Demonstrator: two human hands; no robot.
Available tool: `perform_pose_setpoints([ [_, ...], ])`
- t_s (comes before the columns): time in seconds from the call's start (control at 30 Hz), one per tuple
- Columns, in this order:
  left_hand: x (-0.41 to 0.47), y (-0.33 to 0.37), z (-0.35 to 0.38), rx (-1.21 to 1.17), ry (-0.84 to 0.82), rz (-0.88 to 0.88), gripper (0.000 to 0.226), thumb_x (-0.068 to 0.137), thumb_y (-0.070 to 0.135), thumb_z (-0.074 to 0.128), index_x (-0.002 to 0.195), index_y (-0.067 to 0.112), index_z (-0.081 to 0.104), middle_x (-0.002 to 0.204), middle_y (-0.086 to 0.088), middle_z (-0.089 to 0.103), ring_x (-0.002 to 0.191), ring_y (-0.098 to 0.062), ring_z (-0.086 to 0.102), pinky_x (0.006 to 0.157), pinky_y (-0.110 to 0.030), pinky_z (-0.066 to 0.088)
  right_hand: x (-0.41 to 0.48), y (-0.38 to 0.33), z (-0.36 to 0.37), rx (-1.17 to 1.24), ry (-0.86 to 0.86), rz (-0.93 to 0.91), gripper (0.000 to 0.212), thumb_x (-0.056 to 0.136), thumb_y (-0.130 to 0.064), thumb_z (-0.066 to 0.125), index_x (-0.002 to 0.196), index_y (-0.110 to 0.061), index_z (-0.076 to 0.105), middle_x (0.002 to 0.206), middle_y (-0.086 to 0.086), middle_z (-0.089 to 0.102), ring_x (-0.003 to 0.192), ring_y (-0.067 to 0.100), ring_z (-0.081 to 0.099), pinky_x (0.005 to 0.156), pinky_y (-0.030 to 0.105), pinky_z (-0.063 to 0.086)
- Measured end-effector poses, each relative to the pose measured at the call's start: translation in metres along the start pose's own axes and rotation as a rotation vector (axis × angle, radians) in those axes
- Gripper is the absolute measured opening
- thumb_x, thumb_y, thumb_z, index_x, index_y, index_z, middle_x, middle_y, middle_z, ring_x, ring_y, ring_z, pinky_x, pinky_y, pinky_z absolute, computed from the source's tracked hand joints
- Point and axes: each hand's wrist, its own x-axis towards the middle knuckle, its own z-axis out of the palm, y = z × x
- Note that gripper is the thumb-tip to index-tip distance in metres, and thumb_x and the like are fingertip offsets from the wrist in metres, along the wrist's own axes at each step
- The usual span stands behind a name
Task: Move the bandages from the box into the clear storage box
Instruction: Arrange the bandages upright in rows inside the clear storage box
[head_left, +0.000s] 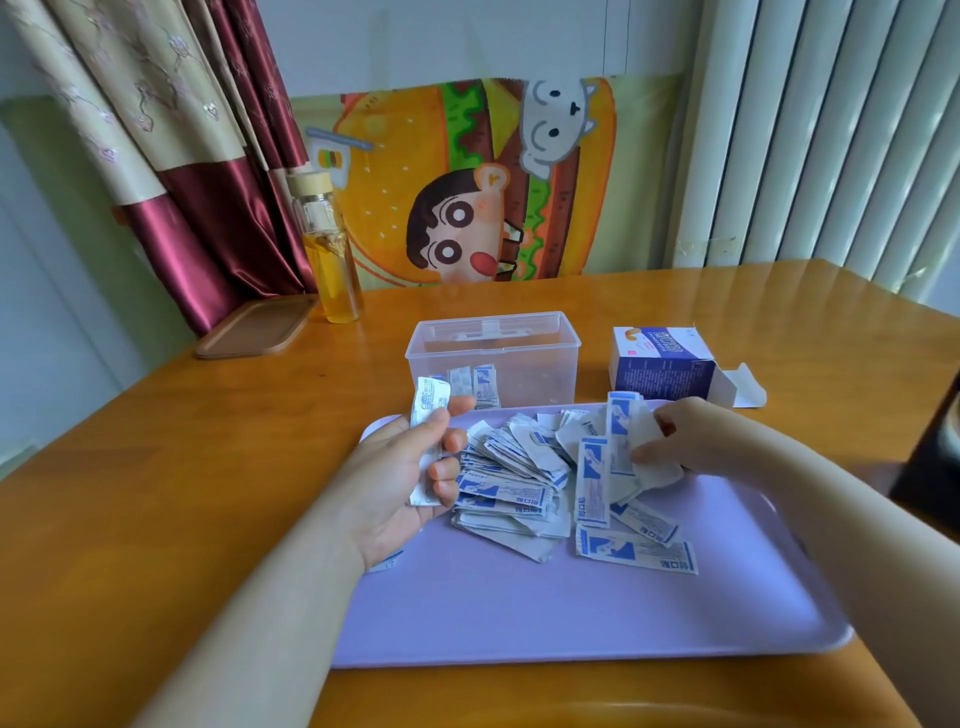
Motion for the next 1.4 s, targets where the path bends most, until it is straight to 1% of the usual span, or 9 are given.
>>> perform_pose_setpoints([
  [0.23, 0.001, -0.002, 0.003, 0.001, -0.007, -0.010, 0.024, 0.100, 0.020, 0.042, 0.105, 0.016, 0.065, 0.060, 0.005, 0.049, 0.044, -0.006, 0.033, 0.040, -0.015, 0.032, 0.001, 0.010, -0.015, -0.051, 0.211, -0.050, 0.033, 0.085, -0.015, 0.063, 0.058, -0.019, 0.045, 0.063, -0.003, 0.048, 0.055, 0.009, 0.042, 0.047, 0.023, 0.027],
  [0.47, 0.002, -0.004, 0.005, -0.010, -0.008, -0.033, 0.024, 0.100, 0.019, 0.042, 0.106, 0.015, 0.065, 0.061, 0.004, 0.048, 0.045, -0.005, 0.032, 0.039, -0.015, 0.032, 0.004, 0.021, -0.023, -0.070, 0.500, -0.077, 0.025, 0.084, -0.009, 0.054, 0.060, -0.004, 0.048, 0.054, 0.010, 0.043, 0.056, 0.025, 0.034, 0.048, 0.025, 0.019],
  [0.67, 0.002, -0.010, 0.017, -0.103, -0.039, -0.056, 0.017, 0.096, 0.016, 0.047, 0.100, 0.013, 0.063, 0.063, 0.003, 0.047, 0.039, -0.003, 0.027, 0.038, -0.014, 0.024, -0.022, -0.012, -0.005, 0.036, 0.892, -0.663, 0.016, 0.084, -0.007, 0.055, 0.085, -0.009, 0.070, 0.058, 0.002, 0.056, 0.054, 0.026, 0.047, 0.053, 0.029, 0.035],
  [0.73, 0.000, -0.014, 0.024, -0.117, -0.071, -0.105, 0.017, 0.093, 0.024, 0.051, 0.098, 0.013, 0.064, 0.067, 0.003, 0.054, 0.038, -0.003, 0.026, 0.037, -0.013, 0.023, -0.037, -0.029, 0.007, -0.012, 0.842, -0.907, 0.024, 0.087, -0.007, 0.055, 0.103, -0.015, 0.072, 0.077, -0.005, 0.066, 0.066, 0.023, 0.054, 0.061, 0.030, 0.045],
  [0.87, -0.002, -0.022, 0.030, -0.123, -0.151, -0.175, 0.037, 0.082, 0.048, 0.057, 0.101, 0.017, 0.063, 0.087, 0.000, 0.062, 0.039, -0.003, 0.024, 0.040, -0.013, 0.021, -0.043, -0.037, 0.033, -0.141, 0.766, -1.129, 0.022, 0.090, -0.010, 0.054, 0.100, -0.014, 0.074, 0.092, 0.006, 0.064, 0.074, 0.025, 0.056, 0.063, 0.035, 0.048],
  [1.1, -0.005, -0.030, 0.025, -0.015, -0.097, -0.109, 0.005, 0.085, 0.013, 0.062, 0.090, 0.013, 0.064, 0.076, 0.001, 0.056, 0.044, -0.003, 0.028, 0.039, -0.012, 0.022, -0.040, -0.034, 0.047, -0.157, 0.775, -1.191, 0.017, 0.086, -0.011, 0.061, 0.098, -0.012, 0.073, 0.089, 0.004, 0.064, 0.087, 0.021, 0.048, 0.074, 0.026, 0.043],
  [1.2, -0.004, -0.030, 0.025, 0.008, -0.008, -0.041, 0.006, 0.088, 0.008, 0.060, 0.091, 0.011, 0.064, 0.080, -0.001, 0.066, 0.043, -0.003, 0.031, 0.040, -0.012, 0.023, -0.041, -0.038, 0.047, 0.062, 0.705, -0.887, 0.037, 0.078, -0.009, 0.070, 0.114, -0.017, 0.063, 0.111, -0.001, 0.059, 0.103, 0.015, 0.049, 0.089, 0.021, 0.041],
  [1.33, -0.002, -0.030, 0.025, 0.056, 0.039, 0.057, 0.010, 0.088, 0.005, 0.060, 0.088, 0.012, 0.065, 0.088, -0.008, 0.062, 0.050, -0.005, 0.033, 0.042, -0.013, 0.023, -0.053, -0.054, 0.037, 0.929, -0.052, -0.303, 0.033, 0.083, -0.017, 0.067, 0.115, -0.016, 0.060, 0.102, -0.002, 0.064, 0.080, 0.013, 0.062, 0.069, 0.027, 0.050],
  [1.4, -0.001, -0.032, 0.025, 0.107, 0.043, 0.093, 0.013, 0.087, 0.004, 0.061, 0.084, 0.014, 0.068, 0.088, -0.010, 0.061, 0.061, -0.011, 0.038, 0.042, -0.014, 0.024, -0.056, -0.057, 0.040, 1.013, -0.222, -0.230, 0.026, 0.077, -0.029, 0.070, 0.098, -0.015, 0.066, 0.088, 0.002, 0.063, 0.066, 0.013, 0.057, 0.062, 0.024, 0.043],
])
